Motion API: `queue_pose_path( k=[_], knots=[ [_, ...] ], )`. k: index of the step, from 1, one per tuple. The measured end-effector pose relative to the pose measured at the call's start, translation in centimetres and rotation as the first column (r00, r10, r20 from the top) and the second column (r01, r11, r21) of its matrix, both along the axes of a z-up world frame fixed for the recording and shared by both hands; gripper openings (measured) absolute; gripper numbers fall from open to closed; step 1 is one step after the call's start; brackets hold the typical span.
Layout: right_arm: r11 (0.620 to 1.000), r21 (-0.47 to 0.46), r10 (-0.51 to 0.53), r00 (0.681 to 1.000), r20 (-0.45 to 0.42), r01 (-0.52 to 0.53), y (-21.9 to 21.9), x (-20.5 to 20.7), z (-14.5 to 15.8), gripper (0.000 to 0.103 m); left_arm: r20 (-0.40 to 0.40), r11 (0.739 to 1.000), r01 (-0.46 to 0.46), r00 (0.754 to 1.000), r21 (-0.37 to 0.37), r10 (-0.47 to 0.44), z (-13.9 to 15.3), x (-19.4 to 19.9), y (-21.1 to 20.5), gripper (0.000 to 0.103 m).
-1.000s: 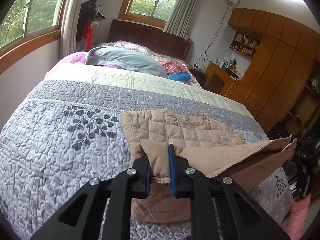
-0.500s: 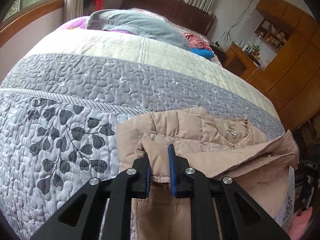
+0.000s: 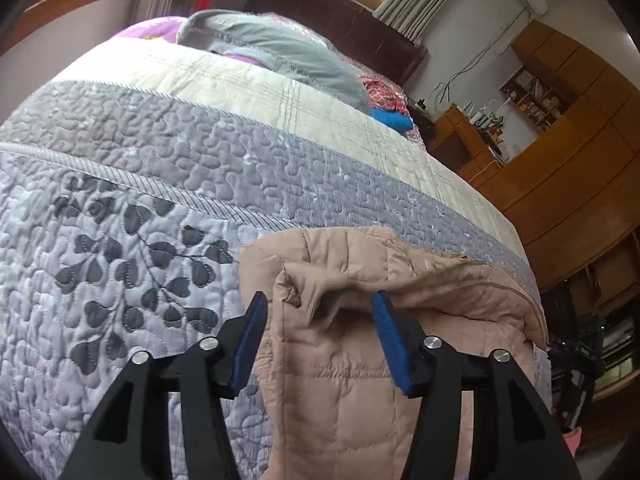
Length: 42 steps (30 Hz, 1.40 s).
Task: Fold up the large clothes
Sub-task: 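Lower the hem onto the coat and open both grippers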
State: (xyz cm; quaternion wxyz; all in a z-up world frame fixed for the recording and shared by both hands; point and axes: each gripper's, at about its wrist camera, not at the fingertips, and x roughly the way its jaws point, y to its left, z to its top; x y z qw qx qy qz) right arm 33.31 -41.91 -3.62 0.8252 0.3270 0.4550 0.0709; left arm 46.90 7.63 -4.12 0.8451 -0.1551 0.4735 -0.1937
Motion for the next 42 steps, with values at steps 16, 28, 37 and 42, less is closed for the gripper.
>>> queue_pose_path(
  k=[16,28,37,42],
  knots=[
    [0.981,-0.166,0.102,0.995,-0.013,-0.103,5.7,-1.7,-0.9,0.012,0.062,0.974,0.103,0.991,0.202,-0.118,-2.7,-7.1,-3.7,0.014],
    [0.977,-0.212,0.029,0.999,-0.033,-0.035,4.9,2.0,-1.5,0.009,0.072,0.981,0.017,0.997,0.191,-0.032,-4.0,-5.5,-3.3,0.011],
    [0.985,-0.171,0.010,0.995,-0.094,-0.026,4.5,2.5,-5.4,0.018,0.056,0.972,0.013,0.998,0.234,-0.027,-5.4,-5.5,-4.0,0.018],
    [0.956,-0.293,-0.036,0.999,-0.017,0.029,5.7,-1.5,-1.0,0.024,0.088,0.977,-0.065,0.995,0.202,0.048,-2.0,-7.0,-2.3,0.024]
  ],
)
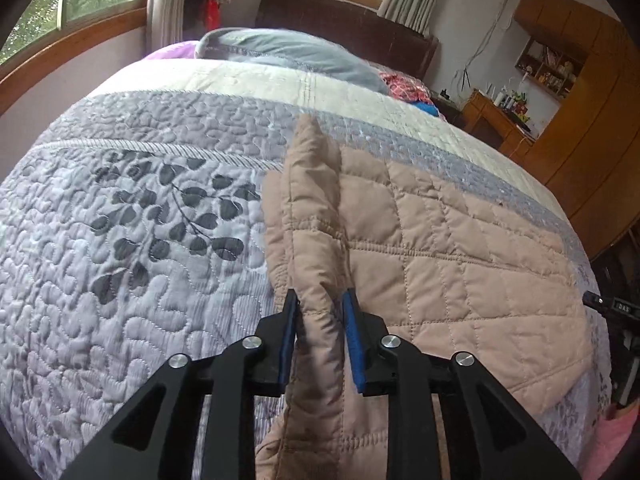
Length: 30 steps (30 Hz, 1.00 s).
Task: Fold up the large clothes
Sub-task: 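Lower the hem onto the coat and open both grippers, then grasp the side edge of the folded beige coat with both grippers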
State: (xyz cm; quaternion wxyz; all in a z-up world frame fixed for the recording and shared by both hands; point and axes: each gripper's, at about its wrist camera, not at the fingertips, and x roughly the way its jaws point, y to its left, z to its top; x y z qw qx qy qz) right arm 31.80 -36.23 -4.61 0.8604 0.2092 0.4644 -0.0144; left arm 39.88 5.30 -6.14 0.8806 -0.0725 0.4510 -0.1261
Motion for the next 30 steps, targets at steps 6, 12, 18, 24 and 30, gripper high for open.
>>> queue_pose_path(
  k=[6,12,18,24,30],
  knots=[
    [0.993,-0.034,0.118,0.992,0.042,-0.117,5.9,-3.8,3.5,0.024,0.081,0.998,0.069,0.994,-0.006,-0.068,4.0,-4.6,-3.0,0.024],
    [0.973,-0.051,0.224,0.975,-0.007,-0.224,11.8,-4.7,2.2,0.024,0.029,0.976,0.216,0.976,0.023,-0.217,2.5,-7.4,-8.8,0.024],
    [0.971,-0.062,0.225,0.971,-0.081,-0.230,13.7,-3.8,-1.6,0.023,-0.029,0.966,0.244,0.970,0.090,-0.242,-1.7,-7.1,-10.1,0.024],
    [0.967,-0.089,0.224,0.966,-0.131,-0.237,14.0,-2.8,-4.8,0.022,-0.048,0.969,0.246,0.968,-0.003,-0.246,-3.9,-6.2,-8.4,0.016],
    [0.964,-0.097,0.238,0.966,-0.105,-0.248,14.4,-2.9,-1.8,0.024,-0.045,0.971,0.237,0.971,0.027,-0.235,-1.1,-6.0,-9.0,0.022]
  ],
)
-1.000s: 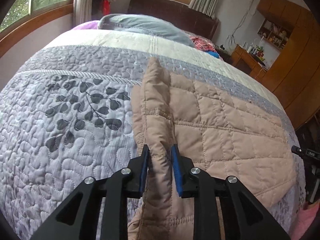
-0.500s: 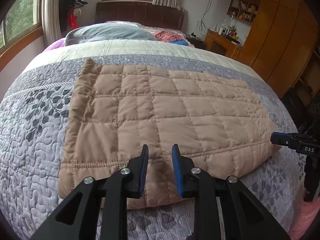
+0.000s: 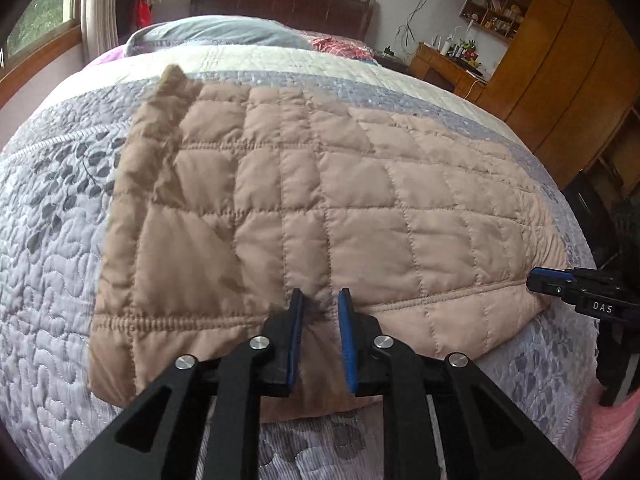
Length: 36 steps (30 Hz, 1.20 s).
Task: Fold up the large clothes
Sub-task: 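Grasp the side edge of the folded beige coat with both grippers, then lift the side edge with both grippers, fold it lengthwise over, release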
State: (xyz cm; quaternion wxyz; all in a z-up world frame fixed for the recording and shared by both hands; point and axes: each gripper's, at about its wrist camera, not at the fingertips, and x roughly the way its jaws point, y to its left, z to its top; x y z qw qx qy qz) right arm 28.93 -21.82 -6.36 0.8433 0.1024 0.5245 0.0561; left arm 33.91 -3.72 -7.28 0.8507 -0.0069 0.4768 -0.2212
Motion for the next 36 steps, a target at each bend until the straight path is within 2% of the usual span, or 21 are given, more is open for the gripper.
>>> queue_pose_path(
  k=[4,8,11,13,15,17,21,23,25,26,27,29,30,33,36],
  knots=[
    [1.000,0.029,0.001,0.998,0.055,-0.003,0.1,1.4,2.9,0.025,0.062,1.000,0.016,0.998,-0.001,-0.016,2.6,1.4,-2.4,0.029],
    [0.999,0.043,-0.010,0.998,0.064,0.007,0.2,4.9,3.5,0.025,0.019,0.999,0.036,0.999,0.007,-0.037,2.1,4.9,-5.7,0.029],
    [0.999,0.042,-0.020,0.999,0.036,0.018,-0.1,7.6,2.4,0.025,-0.006,0.998,0.038,0.999,0.041,-0.038,0.7,7.1,-7.4,0.029],
    [0.998,0.050,-0.032,0.999,-0.011,0.033,-0.4,9.2,0.7,0.022,-0.038,0.997,0.047,0.998,0.056,-0.045,-0.7,8.3,-7.7,0.029],
    [0.997,0.062,-0.035,0.998,-0.051,0.039,-0.6,9.9,-1.2,0.022,-0.049,0.997,0.062,0.997,0.055,-0.060,-1.8,8.7,-7.5,0.029],
    [0.997,0.066,-0.034,0.998,-0.053,0.038,-0.4,10.0,-2.2,0.022,-0.042,0.996,0.074,0.997,0.058,-0.071,-2.4,8.5,-7.4,0.029],
    [0.997,0.071,-0.028,0.998,-0.053,0.032,-0.4,9.8,-1.8,0.022,-0.058,0.996,0.068,0.996,0.058,-0.065,-2.0,8.1,-7.5,0.029],
    [0.994,0.101,-0.027,0.999,-0.040,0.031,-1.2,9.2,-0.8,0.027,-0.080,0.998,0.058,0.995,0.036,-0.055,-0.9,7.9,-6.6,0.029],
    [0.993,0.115,-0.022,0.999,0.029,0.019,-2.4,7.4,1.2,0.045,-0.046,0.999,0.050,0.998,0.017,-0.049,0.8,7.2,-4.9,0.037],
    [0.994,0.109,-0.031,0.997,0.067,0.023,-3.4,6.3,2.3,0.058,-0.006,0.999,0.036,0.999,0.024,-0.036,1.9,6.8,-3.4,0.048],
    [0.994,0.098,-0.052,0.993,0.102,0.042,-4.7,5.1,3.3,0.061,0.025,0.999,0.014,1.000,0.032,-0.014,2.7,6.5,-1.8,0.057],
    [0.991,0.106,-0.097,0.987,0.126,0.084,-7.5,3.8,4.3,0.066,0.045,0.999,-0.043,0.998,0.026,0.042,3.7,6.8,1.7,0.067],
    [0.985,0.132,-0.128,0.984,0.123,0.112,-9.3,3.2,4.4,0.072,0.035,0.997,-0.077,0.996,0.017,0.077,3.8,7.3,3.8,0.075],
    [0.962,0.189,-0.218,0.972,0.086,0.199,-14.2,2.3,3.7,0.078,-0.020,0.987,-0.162,0.987,-0.007,0.162,2.6,9.1,9.4,0.078],
    [0.942,0.255,-0.231,0.973,0.017,0.219,-16.4,2.3,1.4,0.082,-0.133,0.972,-0.177,0.979,-0.152,0.158,0.5,10.4,12.9,0.078]
  ],
)
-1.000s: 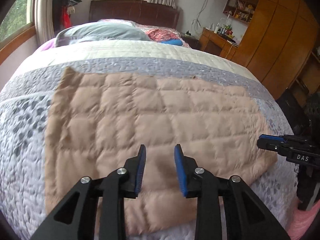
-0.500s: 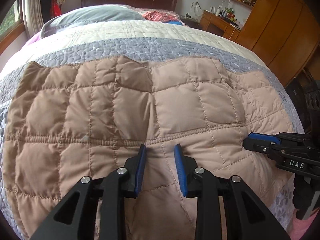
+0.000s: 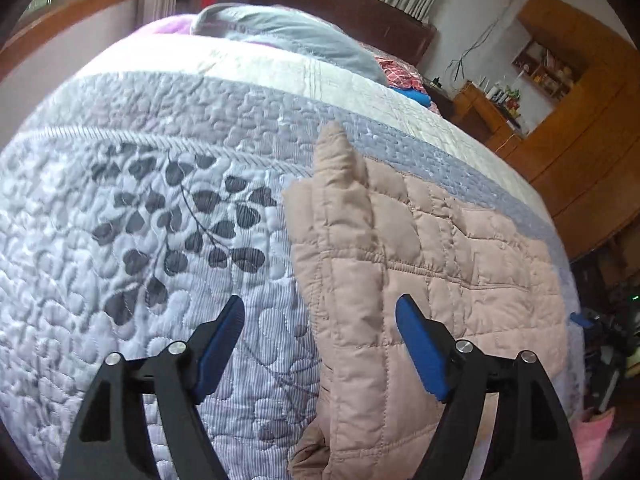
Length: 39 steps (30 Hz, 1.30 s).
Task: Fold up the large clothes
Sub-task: 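Lift the side edge with both grippers, fold it lengthwise over, release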
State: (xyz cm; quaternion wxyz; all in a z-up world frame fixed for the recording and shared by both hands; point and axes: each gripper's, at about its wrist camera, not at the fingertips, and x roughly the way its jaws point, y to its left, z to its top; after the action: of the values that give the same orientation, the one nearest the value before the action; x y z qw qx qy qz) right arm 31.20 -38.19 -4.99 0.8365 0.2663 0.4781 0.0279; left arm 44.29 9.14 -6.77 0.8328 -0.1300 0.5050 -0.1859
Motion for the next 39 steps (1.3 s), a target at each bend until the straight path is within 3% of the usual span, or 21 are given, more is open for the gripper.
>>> queue_pose_path(
  k=[3,8,10,14,16,17,18,19,21,24,27,33,39],
  knots=[
    [0.999,0.038,0.005,0.999,-0.043,-0.003,-0.2,0.6,-2.2,0.084,-0.053,0.990,0.049,0.997,-0.129,-0.056,-2.3,0.9,0.5,0.079],
    [0.997,0.083,0.012,0.997,-0.081,-0.006,0.1,2.1,-4.6,0.086,-0.071,0.975,0.137,0.986,-0.177,-0.151,-5.0,1.9,-1.6,0.081],
    [0.995,0.101,0.014,0.996,-0.088,-0.005,0.4,2.7,-5.3,0.087,-0.058,0.972,0.169,0.982,-0.163,-0.180,-5.4,2.4,-2.8,0.086],
    [0.991,0.132,0.027,0.995,-0.093,-0.014,0.8,3.6,-6.3,0.089,-0.056,0.968,0.220,0.972,-0.124,-0.228,-5.3,3.2,-5.0,0.087],
    [0.994,0.104,0.034,0.997,-0.076,-0.026,1.6,3.9,-6.1,0.083,-0.058,0.962,0.249,0.965,-0.115,-0.257,-5.2,3.4,-6.4,0.087],
    [0.995,0.098,0.041,0.997,-0.071,-0.034,2.0,4.0,-6.0,0.072,-0.053,0.960,0.258,0.963,-0.111,-0.265,-5.0,3.1,-6.8,0.083],
    [0.994,0.103,0.052,0.997,-0.064,-0.045,2.3,4.1,-5.8,0.056,-0.057,0.957,0.264,0.961,-0.120,-0.272,-4.9,3.0,-7.1,0.072],
    [0.991,0.119,0.062,0.996,-0.056,-0.055,2.5,4.1,-5.7,0.051,-0.065,0.958,0.259,0.961,-0.126,-0.269,-4.9,3.0,-7.4,0.068],
    [0.991,0.119,0.065,0.997,-0.045,-0.060,2.8,4.2,-5.3,0.034,-0.082,0.955,0.245,0.962,-0.166,-0.261,-4.8,3.0,-7.4,0.043],
    [0.991,0.103,0.081,0.997,-0.005,-0.080,3.5,3.5,-3.7,0.021,-0.074,0.950,0.219,0.968,-0.224,-0.240,-4.3,2.7,-6.9,0.026],
    [0.992,0.078,0.098,0.994,0.040,-0.101,4.4,2.2,-1.2,0.017,-0.030,0.952,0.213,0.974,-0.221,-0.225,-2.7,1.4,-6.7,0.019],
    [0.981,0.085,0.162,0.980,0.114,-0.172,6.4,-1.8,3.7,0.017,0.063,0.953,0.231,0.973,-0.196,-0.223,2.3,-3.4,-5.1,0.017],
    [0.962,0.100,0.235,0.958,0.165,-0.254,9.0,-8.0,6.8,0.017,0.094,0.957,0.230,0.972,-0.175,-0.216,6.3,-9.9,-1.4,0.016]
  ],
)
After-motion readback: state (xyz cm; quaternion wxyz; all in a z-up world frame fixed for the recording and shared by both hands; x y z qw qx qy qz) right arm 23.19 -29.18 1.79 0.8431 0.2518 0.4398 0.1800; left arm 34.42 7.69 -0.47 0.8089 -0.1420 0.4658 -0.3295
